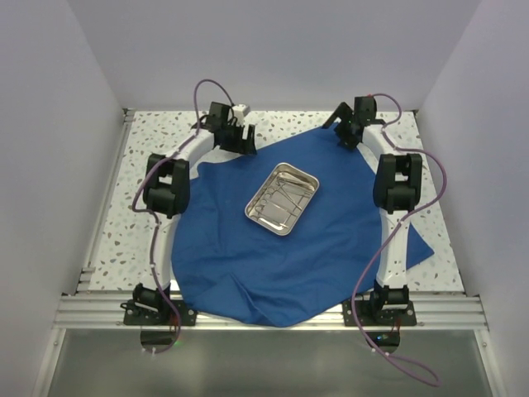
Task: Open and lay out the surgical kit
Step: Open the surgical kit at the center of the board.
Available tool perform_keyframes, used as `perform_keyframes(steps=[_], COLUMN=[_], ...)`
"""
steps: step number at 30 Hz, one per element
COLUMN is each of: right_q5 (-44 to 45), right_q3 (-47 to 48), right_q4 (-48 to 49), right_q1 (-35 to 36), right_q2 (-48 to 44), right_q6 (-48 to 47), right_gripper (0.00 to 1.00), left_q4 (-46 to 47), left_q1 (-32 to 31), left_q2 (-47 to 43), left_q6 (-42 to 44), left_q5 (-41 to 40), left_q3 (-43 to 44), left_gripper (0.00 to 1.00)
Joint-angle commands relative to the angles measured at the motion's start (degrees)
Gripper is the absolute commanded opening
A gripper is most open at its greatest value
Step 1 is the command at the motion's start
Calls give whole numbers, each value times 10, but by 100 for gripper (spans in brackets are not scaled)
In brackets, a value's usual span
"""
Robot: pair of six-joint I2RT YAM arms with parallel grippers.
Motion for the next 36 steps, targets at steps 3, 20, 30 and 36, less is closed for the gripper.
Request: perform_keyframes(steps=[3,20,30,36], right_q5=[16,-3,-8,-44], right_q3=[-22,-39,-65,-128], right_q4=[-60,-46,-20,64], right_q1=[-11,-13,-13,-13], right_q2=[-1,-8,-42,-81], right_q6=[-18,-14,-13,12], right_gripper=[99,99,99,99], left_q4=[-93,-103,-81,73], left_q1=[-27,-64,-40,-21], left_q2=[29,60,159,157], left_q6=[41,10,-42,-115], left_q5=[75,-91,-150,-77], left_q3=[-30,9,247,240], left_gripper=[70,0,0,0])
